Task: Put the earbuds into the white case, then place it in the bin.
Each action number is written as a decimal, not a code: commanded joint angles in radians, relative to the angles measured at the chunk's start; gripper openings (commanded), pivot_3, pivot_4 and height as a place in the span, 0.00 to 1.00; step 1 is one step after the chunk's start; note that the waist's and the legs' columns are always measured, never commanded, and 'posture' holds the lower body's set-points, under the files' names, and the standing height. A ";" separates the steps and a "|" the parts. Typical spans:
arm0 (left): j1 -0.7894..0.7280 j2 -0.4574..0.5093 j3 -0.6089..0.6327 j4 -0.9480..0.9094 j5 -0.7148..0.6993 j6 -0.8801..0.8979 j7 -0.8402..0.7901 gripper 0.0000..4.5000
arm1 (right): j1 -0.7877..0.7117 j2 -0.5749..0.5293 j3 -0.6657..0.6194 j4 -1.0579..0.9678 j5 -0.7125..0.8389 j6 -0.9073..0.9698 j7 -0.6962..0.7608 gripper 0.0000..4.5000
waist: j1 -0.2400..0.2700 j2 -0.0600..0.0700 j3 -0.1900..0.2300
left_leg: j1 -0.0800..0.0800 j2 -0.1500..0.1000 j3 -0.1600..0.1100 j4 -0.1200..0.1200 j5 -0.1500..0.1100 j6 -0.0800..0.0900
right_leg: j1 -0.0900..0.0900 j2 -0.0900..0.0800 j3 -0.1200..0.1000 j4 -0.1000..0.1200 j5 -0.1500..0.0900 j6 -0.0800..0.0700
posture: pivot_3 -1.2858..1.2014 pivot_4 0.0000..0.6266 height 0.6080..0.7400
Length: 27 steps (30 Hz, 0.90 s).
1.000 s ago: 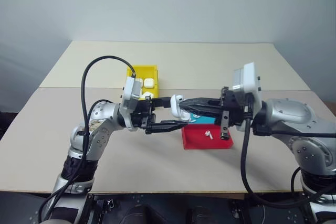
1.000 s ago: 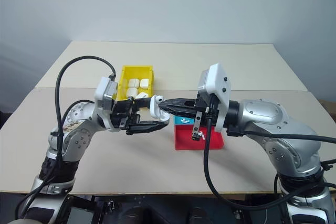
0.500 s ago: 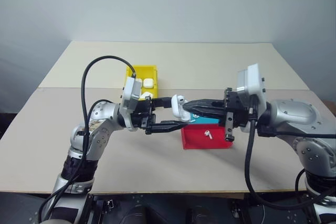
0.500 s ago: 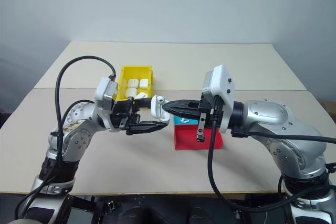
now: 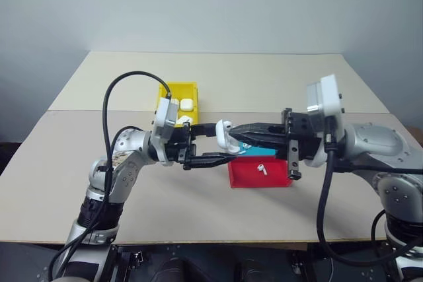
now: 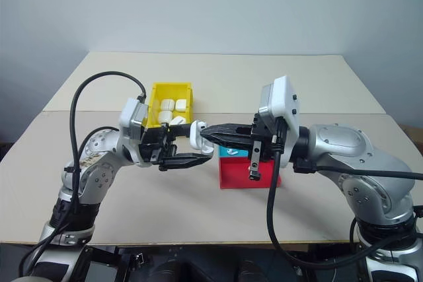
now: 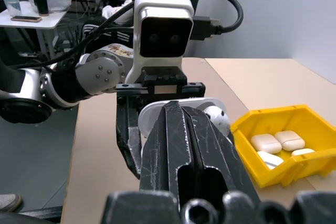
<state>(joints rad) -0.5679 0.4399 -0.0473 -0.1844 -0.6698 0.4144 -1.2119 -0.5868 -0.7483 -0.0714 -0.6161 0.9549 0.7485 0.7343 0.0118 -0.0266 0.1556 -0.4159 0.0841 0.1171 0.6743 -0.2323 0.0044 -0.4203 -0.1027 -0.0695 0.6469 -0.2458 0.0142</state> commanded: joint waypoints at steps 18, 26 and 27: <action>0.001 0.002 0.005 -0.060 -0.021 -0.008 -0.002 0.62 | -0.022 -0.007 -0.005 -0.001 -0.026 -0.017 0.001 0.01 | 0.000 0.000 0.000 | 0.000 0.000 0.000 0.000 0.000 0.000 | 0.000 0.000 0.000 0.000 0.000 0.000 | 0.52 0.24 1.00; 0.003 0.005 0.006 -0.065 -0.024 -0.009 -0.006 0.62 | -0.019 -0.006 -0.009 0.008 -0.045 -0.017 0.013 0.01 | 0.000 0.000 0.000 | 0.000 0.000 0.000 0.000 0.000 0.000 | 0.000 0.000 0.000 0.000 0.000 0.000 | 0.52 0.24 1.00; 0.003 0.006 0.006 -0.065 -0.024 -0.009 -0.006 0.62 | -0.019 -0.006 -0.010 0.009 -0.047 -0.017 0.013 0.01 | 0.000 0.000 0.000 | 0.000 0.000 0.000 0.000 0.000 0.000 | 0.000 0.000 0.000 0.000 0.000 0.000 | 0.52 0.24 1.00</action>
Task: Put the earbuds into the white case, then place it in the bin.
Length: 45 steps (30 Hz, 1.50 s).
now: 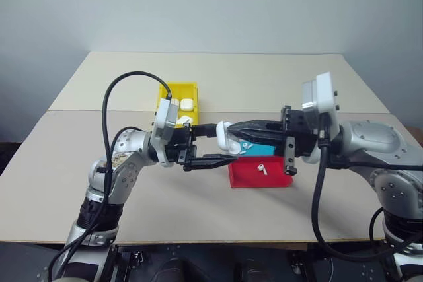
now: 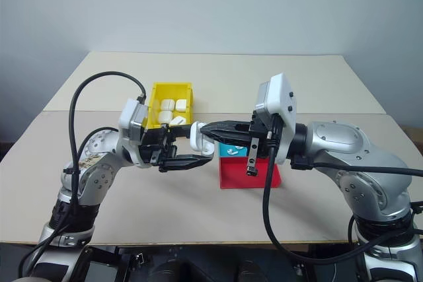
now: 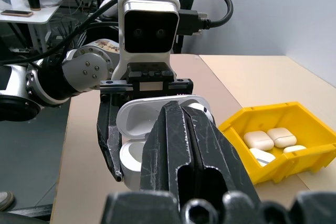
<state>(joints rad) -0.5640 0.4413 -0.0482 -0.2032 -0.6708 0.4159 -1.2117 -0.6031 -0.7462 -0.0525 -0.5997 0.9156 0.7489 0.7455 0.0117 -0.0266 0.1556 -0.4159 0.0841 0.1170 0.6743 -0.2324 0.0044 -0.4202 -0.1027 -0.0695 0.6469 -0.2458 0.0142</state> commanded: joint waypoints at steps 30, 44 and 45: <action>0.007 0.015 0.015 -0.064 -0.038 -0.009 -0.018 0.62 | 0.012 -0.014 -0.040 0.006 -0.029 -0.020 0.012 0.01 | 0.000 0.000 0.000 | 0.000 0.000 0.000 0.000 0.000 0.000 | 0.000 0.000 0.000 0.000 0.000 0.000 | 0.52 0.24 1.00; 0.019 0.040 0.034 -0.065 -0.045 0.000 0.006 0.62 | 0.020 -0.034 -0.072 0.044 -0.064 -0.037 0.027 0.01 | 0.000 0.000 0.000 | 0.000 0.000 0.000 0.000 0.000 0.000 | 0.000 0.000 0.000 0.000 0.000 0.000 | 0.52 0.24 1.00; 0.021 0.043 0.039 -0.064 -0.047 0.002 0.010 0.62 | 0.017 -0.042 -0.074 0.054 -0.074 -0.041 0.034 0.01 | 0.000 0.000 0.000 | 0.000 0.000 0.000 0.000 0.000 0.000 | 0.000 0.000 0.000 0.000 0.000 0.000 | 0.52 0.24 1.00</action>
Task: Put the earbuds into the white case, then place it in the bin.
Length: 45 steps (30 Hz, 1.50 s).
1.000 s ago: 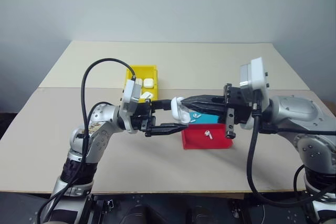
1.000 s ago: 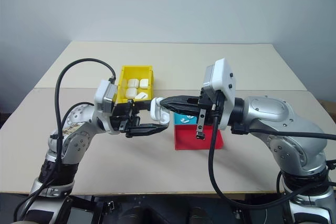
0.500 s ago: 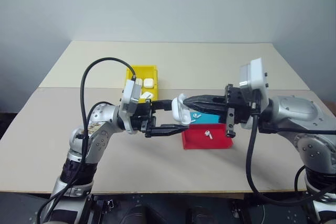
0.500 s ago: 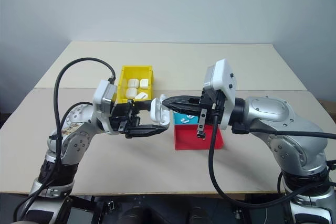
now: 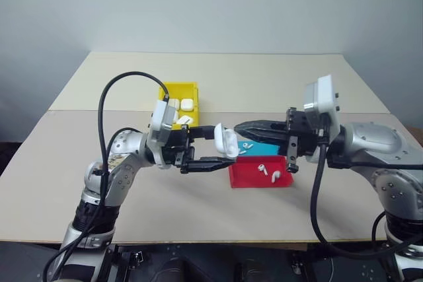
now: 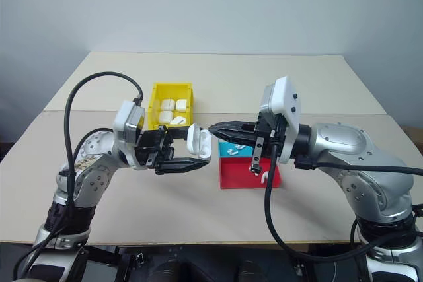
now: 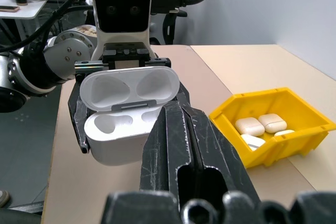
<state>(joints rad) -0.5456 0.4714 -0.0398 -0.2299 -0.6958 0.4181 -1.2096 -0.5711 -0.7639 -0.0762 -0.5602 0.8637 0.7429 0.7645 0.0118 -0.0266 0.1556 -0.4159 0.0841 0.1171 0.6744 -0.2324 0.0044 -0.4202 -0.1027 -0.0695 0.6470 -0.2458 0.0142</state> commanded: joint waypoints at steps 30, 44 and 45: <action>0.115 0.047 0.037 -0.119 -0.058 0.003 0.044 0.62 | -0.344 -0.132 0.532 0.275 -0.449 0.698 -0.014 0.82 | -0.003 0.000 0.000 | -0.001 0.000 0.001 0.000 0.000 0.000 | -0.002 -0.001 0.001 0.000 0.000 0.000 | 0.52 0.24 1.00; 0.128 0.029 0.029 -0.126 -0.063 0.002 0.059 0.62 | -0.453 0.094 0.485 0.610 -0.435 0.872 -0.248 0.82 | -0.005 0.000 0.000 | -0.002 0.000 0.001 0.000 0.000 0.000 | -0.002 0.000 0.000 0.000 0.000 0.000 | 0.52 0.24 1.00; 0.128 0.029 0.029 -0.128 -0.064 0.002 0.062 0.62 | -0.464 0.100 0.486 0.631 -0.429 0.872 -0.259 0.82 | -0.005 0.000 0.000 | -0.002 0.000 0.001 0.000 0.000 0.000 | -0.002 0.000 0.000 0.000 0.000 0.000 | 0.52 0.24 1.00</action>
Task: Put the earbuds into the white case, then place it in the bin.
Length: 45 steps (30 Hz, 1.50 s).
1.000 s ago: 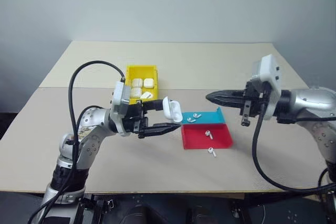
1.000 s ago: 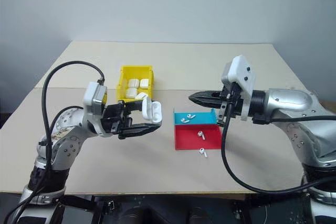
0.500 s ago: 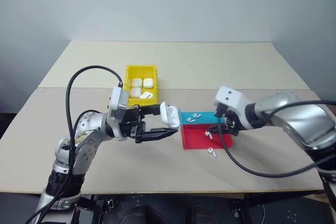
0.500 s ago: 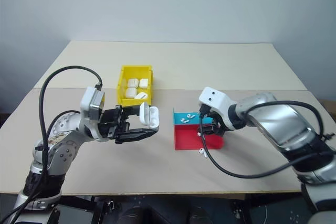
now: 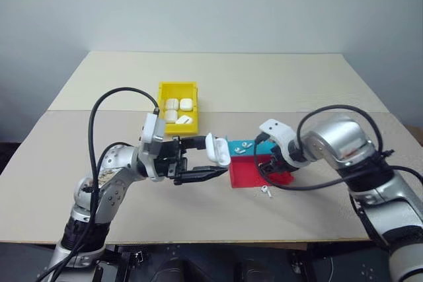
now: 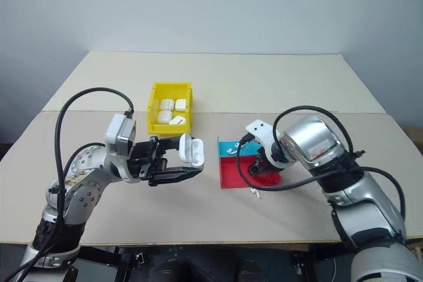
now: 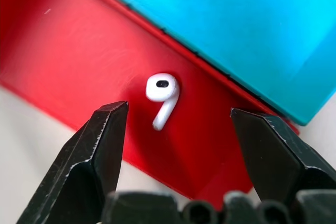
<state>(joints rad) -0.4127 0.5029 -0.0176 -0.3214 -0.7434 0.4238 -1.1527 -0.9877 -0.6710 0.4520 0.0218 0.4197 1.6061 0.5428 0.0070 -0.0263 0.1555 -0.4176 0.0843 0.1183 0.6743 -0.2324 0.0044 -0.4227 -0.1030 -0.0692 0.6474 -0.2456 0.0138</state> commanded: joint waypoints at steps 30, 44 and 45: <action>0.046 0.010 0.021 -0.106 -0.036 -0.001 0.060 0.62 | -0.009 0.007 0.058 -0.133 0.011 -0.041 -0.082 0.82 | -0.008 0.000 0.000 | -0.002 0.000 -0.001 0.000 0.000 0.000 | -0.001 0.000 0.000 -0.001 0.000 0.000 | 0.52 0.24 1.00; 0.042 0.028 0.025 -0.109 -0.051 -0.001 0.064 0.62 | 0.001 0.036 0.065 -0.087 -0.020 -0.069 -0.055 0.82 | -0.008 0.000 0.000 | -0.002 0.000 0.000 0.000 0.000 0.000 | -0.001 0.000 -0.001 -0.001 0.000 0.000 | 0.52 0.24 1.00; 0.043 0.029 0.025 -0.109 -0.051 -0.001 0.064 0.62 | 0.001 0.037 0.066 -0.085 -0.021 -0.069 -0.053 0.82 | -0.008 0.000 0.000 | -0.002 0.000 -0.001 0.000 0.000 0.000 | -0.001 0.000 -0.001 -0.001 0.000 0.000 | 0.52 0.24 1.00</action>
<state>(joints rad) -0.3664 0.5246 -0.0151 -0.3853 -0.7726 0.4240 -1.0892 -0.9767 -0.6344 0.5274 -0.0539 0.4132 1.5531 0.4818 -0.0013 -0.0261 0.1554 -0.4193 0.0843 0.1178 0.6740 -0.2324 0.0045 -0.4237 -0.1031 -0.0698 0.6468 -0.2456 0.0138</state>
